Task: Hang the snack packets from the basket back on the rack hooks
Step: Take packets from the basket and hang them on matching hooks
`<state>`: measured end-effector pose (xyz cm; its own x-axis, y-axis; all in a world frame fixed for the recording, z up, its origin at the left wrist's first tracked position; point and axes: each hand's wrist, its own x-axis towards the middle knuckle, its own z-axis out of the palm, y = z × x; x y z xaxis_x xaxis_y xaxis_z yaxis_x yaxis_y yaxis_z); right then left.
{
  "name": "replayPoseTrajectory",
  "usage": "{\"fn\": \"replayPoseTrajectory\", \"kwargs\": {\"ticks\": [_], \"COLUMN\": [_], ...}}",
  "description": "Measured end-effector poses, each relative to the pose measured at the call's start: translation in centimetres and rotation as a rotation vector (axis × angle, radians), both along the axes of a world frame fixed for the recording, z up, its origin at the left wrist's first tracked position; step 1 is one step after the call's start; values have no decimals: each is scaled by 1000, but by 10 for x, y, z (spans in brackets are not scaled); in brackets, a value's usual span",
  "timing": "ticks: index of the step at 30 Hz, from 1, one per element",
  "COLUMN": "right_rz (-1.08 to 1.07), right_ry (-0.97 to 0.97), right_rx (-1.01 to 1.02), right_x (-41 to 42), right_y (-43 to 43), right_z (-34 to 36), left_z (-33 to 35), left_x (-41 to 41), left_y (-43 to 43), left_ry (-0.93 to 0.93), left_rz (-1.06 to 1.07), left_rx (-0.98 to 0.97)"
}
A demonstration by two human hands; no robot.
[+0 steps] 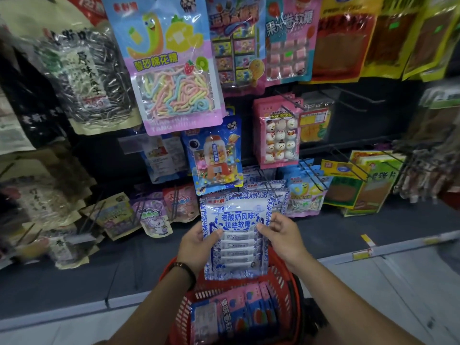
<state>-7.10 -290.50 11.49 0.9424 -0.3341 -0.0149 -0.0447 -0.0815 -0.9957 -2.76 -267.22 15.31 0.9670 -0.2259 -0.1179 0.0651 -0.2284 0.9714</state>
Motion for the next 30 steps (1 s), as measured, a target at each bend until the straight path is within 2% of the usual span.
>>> {"fn": "replayPoseTrajectory", "kwargs": {"ticks": [4,6,8,10,12,14,18,20,24,30], "right_rz": [-152,-230,-240,-253,-284,-323,-317,-290,-274,-207], "right_ry": [22,30,26,43,62,73,97,125,236,295], "right_rx": [-57,-34,-3,12,32,55,126,165,280,164], "right_x": [16,25,29,32,36,42,64,72,79,103], "right_y": [-19,-30,-39,-47,-56,-66,-86,-93,-98,-117], "right_z": [-14,-23,-30,-40,-52,-61,-79,-95,-114,-101], "left_z": [-10,-19,-26,-36,-45,-54,-80,-93,-124,-170], "left_x": [19,30,38,46,54,61,81,90,99,130], "left_y": [-27,-42,-58,-75,-91,-104,-127,-137,-155,-178], "left_ry": [-42,-80,-128,-142,-131,-85,-26,59,85,222], "left_rz": [91,146,175,154,89,28,-103,-90,-10,93], "left_rx": [114,266,398,429,395,275,321,285,256,115]}}
